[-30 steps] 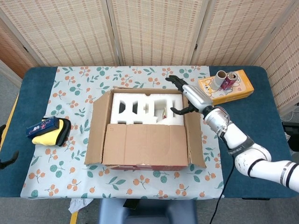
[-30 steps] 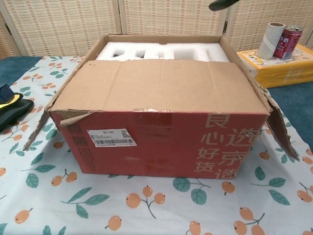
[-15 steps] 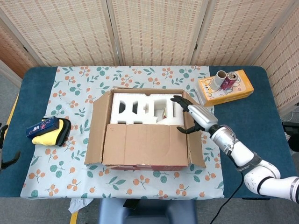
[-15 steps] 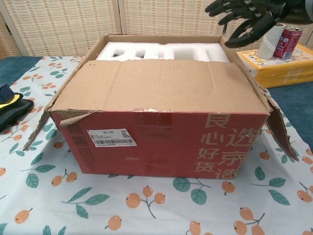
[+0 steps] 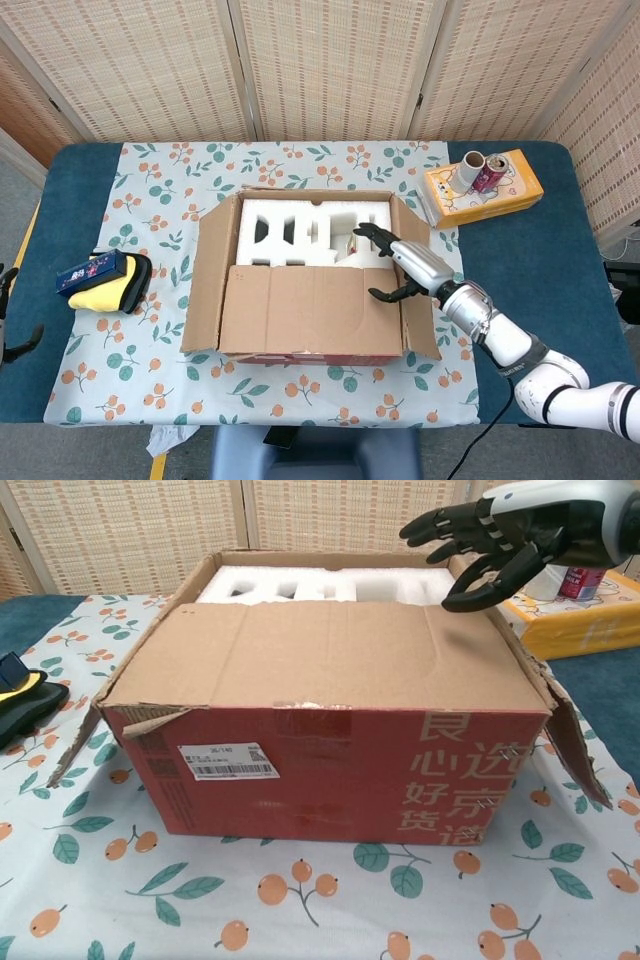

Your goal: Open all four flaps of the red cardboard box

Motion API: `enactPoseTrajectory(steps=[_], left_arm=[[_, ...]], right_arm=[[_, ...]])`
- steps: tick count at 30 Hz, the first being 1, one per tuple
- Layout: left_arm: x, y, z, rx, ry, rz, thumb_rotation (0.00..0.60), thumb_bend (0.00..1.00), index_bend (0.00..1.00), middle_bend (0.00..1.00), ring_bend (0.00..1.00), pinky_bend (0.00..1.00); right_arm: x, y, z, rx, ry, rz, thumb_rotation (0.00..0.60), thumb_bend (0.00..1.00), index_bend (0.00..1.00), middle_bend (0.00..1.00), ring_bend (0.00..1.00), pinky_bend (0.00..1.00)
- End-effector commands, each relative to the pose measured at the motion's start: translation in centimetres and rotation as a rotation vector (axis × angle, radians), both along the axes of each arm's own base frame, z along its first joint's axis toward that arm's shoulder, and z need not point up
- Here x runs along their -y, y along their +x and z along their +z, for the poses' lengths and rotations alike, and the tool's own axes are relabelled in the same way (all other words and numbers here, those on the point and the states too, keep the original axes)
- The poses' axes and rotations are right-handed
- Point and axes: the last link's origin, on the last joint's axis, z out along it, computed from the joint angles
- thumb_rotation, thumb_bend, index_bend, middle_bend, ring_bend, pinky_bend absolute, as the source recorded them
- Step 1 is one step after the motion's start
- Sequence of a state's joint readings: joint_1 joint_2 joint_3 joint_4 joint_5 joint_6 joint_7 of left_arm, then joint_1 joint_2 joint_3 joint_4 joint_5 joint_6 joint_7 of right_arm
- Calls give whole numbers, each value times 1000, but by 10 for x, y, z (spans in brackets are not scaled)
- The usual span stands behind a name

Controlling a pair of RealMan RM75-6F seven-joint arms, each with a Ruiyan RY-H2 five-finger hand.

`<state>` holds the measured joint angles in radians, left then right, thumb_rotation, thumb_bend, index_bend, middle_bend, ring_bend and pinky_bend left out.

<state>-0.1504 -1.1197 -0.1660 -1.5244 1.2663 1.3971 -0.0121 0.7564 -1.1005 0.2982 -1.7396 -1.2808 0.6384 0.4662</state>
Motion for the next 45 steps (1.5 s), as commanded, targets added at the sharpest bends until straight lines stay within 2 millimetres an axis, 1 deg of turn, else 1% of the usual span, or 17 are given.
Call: enactPoseTrajectory(steps=[1,6,11,15,22,31,45], left_arm=[[0,0,0,2,2,-2,600,380,0,8,0,0],[0,0,0,2,2,-2,600,380,0,7,0,0],[0,0,0,2,1,-2,600,380,0,7,0,0],[0,0,0,3,0,-2,600,380,0,7,0,0],[0,0,0,6,1,-3,600,380,0,7,0,0],[-1,0,-1,5,-5,-3,600,380,0,7,0,0],[0,1,-1,0,-3,-9,600,380,0,7,0,0]], right_arm=[[-2,0,-4,14,28,-13,600,385,0,0,3,261],[-7,0,-7,25,56,-14,600,385,0,0,2,292],[-12,0,-8,43,67,-11,600,385,0,0,2,378],[-12,-1,-10,56,72,-20,600,385,0,0,0,400],[-9,-2,-10,155,87,-76,600,385,0,0,0,450],[-12,-6,-3,180,88,-79,600,385,0,0,0,462],[-17,-9,-5,163,117,-91,600,385,0,0,0,469]])
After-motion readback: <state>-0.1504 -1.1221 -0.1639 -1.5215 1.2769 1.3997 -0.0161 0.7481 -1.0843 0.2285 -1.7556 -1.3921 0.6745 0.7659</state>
